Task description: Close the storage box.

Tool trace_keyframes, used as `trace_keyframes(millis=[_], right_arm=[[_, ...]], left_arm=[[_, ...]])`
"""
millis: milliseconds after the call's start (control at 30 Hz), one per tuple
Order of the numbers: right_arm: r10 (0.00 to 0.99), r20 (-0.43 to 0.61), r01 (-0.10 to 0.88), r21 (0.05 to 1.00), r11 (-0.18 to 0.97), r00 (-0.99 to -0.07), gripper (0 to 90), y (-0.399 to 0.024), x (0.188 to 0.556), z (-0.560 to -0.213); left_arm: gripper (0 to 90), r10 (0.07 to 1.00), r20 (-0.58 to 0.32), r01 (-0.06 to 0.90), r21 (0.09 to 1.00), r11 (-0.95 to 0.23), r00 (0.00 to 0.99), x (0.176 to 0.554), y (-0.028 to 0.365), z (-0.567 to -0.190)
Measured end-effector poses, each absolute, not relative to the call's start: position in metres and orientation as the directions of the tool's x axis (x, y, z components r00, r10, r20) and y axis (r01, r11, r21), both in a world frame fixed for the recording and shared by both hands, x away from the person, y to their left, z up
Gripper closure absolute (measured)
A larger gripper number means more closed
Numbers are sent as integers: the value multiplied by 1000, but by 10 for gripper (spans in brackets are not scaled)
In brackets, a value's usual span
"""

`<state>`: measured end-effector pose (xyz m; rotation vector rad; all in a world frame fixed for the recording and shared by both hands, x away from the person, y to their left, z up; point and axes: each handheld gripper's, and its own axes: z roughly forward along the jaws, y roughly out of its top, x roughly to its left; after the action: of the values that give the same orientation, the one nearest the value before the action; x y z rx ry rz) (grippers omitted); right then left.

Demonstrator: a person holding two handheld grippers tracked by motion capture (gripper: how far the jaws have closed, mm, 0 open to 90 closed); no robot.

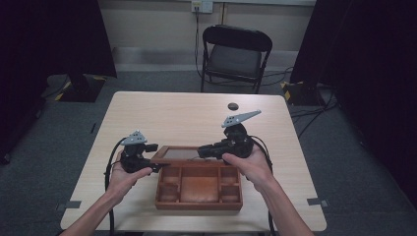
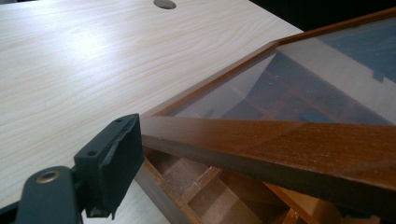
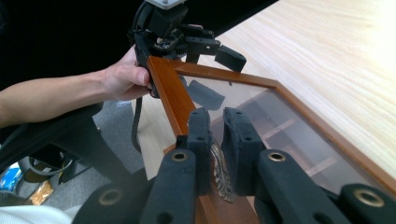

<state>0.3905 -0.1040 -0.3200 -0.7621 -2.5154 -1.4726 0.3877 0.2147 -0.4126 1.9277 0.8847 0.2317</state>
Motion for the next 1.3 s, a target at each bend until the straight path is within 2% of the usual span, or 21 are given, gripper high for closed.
trace_keyframes(millis=[767,900,1033,1300], right_arm=[[316,413,518,733,442,-854,817,-98,393,-336],[315,396,504,726,467,-862,821,-96,391,-335],[318,393,503,727,468,-863,822,-96,391,-336],[320,387,500,725,474,-865,822,-96,389,-337]], left_arm=[[158,671,-190,491,820,-292,717,385,214,-420],[158,674,-189,498,814,-300,714,386,214,-423],[188,674,-216,518,807,-284,706,386,220,-423],[186,721,-195,537,796,-279,665,389,245,-425]])
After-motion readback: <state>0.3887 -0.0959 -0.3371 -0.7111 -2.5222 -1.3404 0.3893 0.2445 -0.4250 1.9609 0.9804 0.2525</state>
